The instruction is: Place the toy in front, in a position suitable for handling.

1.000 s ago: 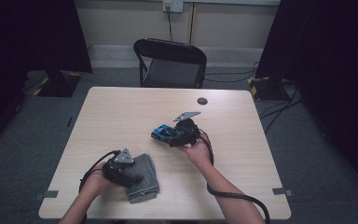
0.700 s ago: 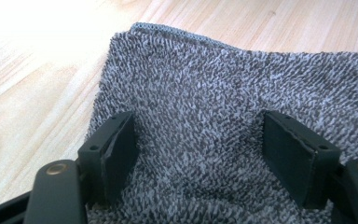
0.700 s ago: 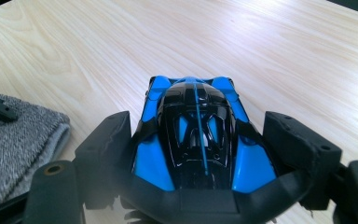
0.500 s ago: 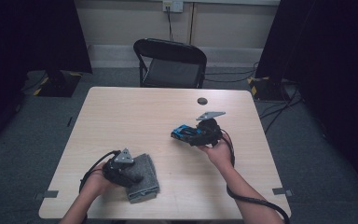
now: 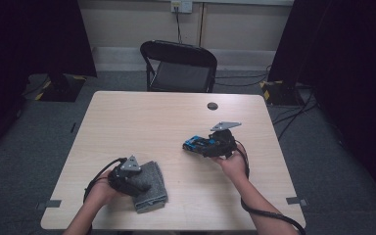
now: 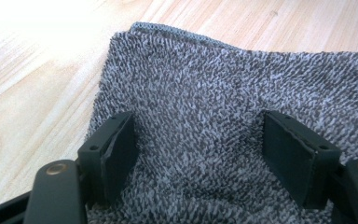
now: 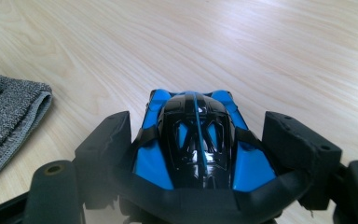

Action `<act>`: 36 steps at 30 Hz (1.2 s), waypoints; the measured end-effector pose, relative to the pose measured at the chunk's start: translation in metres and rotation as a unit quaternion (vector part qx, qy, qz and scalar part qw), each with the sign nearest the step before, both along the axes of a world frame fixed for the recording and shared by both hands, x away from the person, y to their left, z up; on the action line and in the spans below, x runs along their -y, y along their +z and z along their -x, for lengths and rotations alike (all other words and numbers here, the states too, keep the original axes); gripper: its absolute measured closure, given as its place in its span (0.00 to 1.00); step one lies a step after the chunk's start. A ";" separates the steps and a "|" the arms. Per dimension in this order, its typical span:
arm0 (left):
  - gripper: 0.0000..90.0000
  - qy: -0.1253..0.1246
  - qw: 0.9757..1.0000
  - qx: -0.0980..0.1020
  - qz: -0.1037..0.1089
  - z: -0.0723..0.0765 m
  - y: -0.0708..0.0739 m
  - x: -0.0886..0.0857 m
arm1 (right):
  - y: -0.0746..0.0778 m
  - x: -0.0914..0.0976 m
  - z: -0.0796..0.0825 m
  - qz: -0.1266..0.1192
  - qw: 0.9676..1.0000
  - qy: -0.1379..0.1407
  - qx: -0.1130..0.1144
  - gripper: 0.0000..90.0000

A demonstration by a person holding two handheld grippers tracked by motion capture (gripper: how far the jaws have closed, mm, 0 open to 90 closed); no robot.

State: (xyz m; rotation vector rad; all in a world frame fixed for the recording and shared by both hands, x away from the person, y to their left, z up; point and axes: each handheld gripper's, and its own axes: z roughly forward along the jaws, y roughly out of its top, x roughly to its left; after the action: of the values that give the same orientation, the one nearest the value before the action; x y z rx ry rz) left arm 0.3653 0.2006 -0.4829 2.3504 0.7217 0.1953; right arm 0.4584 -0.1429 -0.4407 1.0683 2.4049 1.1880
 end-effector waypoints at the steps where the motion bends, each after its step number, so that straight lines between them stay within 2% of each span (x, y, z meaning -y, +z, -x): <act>1: 0.29 0.002 1.000 0.000 0.002 0.000 0.000 0.000 | -0.001 -0.002 0.000 -0.002 1.000 0.002 0.001 0.28; 4: 0.29 0.001 1.000 0.000 0.004 0.000 -0.001 0.000 | -0.004 -0.012 0.000 -0.007 1.000 0.012 0.003 0.28; 8: 0.29 0.001 1.000 0.000 0.004 0.000 -0.001 0.000 | -0.012 -0.020 -0.001 -0.008 1.000 0.020 -0.006 0.28; 14: 0.29 0.001 1.000 0.000 0.004 0.000 0.000 0.000 | -0.026 -0.017 -0.002 0.003 0.999 0.034 -0.019 0.27; 18: 0.29 0.002 1.000 0.000 0.004 0.000 0.000 0.000 | -0.032 -0.013 -0.001 0.005 0.999 0.035 -0.014 0.27; 24: 0.29 0.002 1.000 0.000 0.004 0.000 -0.001 0.000 | -0.051 -0.012 0.002 0.040 0.998 0.040 -0.019 0.27; 36: 0.29 0.002 1.000 -0.001 0.003 0.000 0.000 0.000 | -0.059 -0.012 0.006 0.059 0.997 0.041 -0.010 0.26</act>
State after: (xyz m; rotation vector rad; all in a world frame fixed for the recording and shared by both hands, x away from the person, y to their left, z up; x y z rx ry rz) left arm 0.3651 0.2007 -0.4832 2.3442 0.7272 0.1922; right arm 0.4523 -0.1307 -0.4997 0.9602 2.5210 1.0493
